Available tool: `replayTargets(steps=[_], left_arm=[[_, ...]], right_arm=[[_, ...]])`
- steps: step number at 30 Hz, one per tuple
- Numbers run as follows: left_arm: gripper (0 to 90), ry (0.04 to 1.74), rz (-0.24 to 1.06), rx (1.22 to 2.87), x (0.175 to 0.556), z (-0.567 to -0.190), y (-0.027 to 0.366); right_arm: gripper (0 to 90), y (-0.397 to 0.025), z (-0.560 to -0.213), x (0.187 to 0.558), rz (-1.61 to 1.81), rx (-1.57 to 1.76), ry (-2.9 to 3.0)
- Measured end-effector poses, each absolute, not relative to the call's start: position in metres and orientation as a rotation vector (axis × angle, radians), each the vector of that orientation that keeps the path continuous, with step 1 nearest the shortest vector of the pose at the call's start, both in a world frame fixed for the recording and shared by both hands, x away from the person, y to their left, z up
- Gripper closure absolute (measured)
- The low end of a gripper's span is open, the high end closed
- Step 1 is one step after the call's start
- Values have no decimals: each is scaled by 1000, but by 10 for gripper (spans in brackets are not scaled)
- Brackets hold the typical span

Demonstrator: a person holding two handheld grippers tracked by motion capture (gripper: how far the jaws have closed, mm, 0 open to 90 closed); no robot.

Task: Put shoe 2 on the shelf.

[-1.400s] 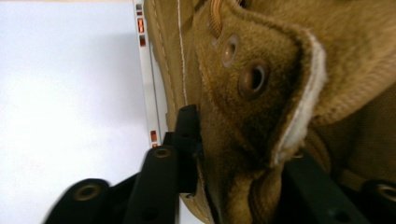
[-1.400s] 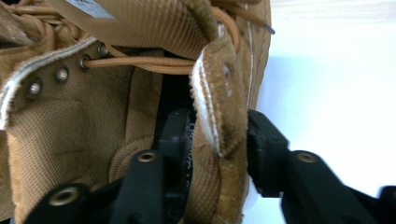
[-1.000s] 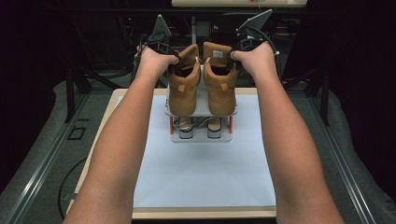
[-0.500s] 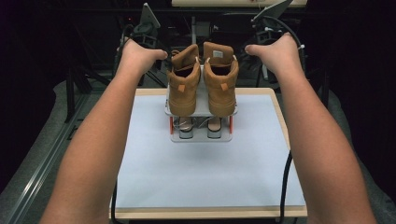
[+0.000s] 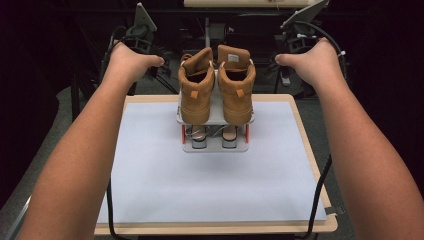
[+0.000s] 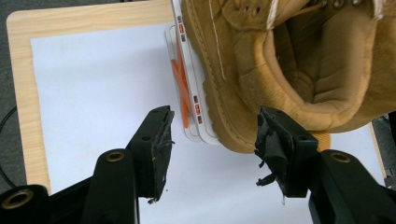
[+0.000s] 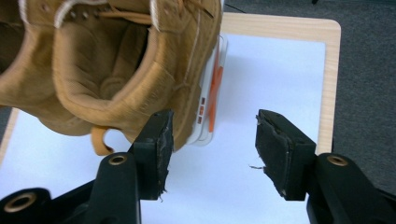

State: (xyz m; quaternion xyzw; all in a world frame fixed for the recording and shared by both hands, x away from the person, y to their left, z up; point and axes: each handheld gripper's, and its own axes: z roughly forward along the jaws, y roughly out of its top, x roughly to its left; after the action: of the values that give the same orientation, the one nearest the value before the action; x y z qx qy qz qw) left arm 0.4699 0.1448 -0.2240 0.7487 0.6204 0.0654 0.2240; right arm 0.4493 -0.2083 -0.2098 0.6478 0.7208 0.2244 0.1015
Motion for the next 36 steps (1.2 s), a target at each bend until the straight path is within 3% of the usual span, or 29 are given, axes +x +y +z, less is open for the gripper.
replayTargets(steps=[26, 36], left_arm=[[454, 1698, 160, 2094, 460, -281, 180], [468, 1655, 131, 2129, 443, -320, 192]], right_arm=[[457, -227, -287, 441, 542, 1900, 2149], [459, -223, -319, 427, 517, 1839, 2232]])
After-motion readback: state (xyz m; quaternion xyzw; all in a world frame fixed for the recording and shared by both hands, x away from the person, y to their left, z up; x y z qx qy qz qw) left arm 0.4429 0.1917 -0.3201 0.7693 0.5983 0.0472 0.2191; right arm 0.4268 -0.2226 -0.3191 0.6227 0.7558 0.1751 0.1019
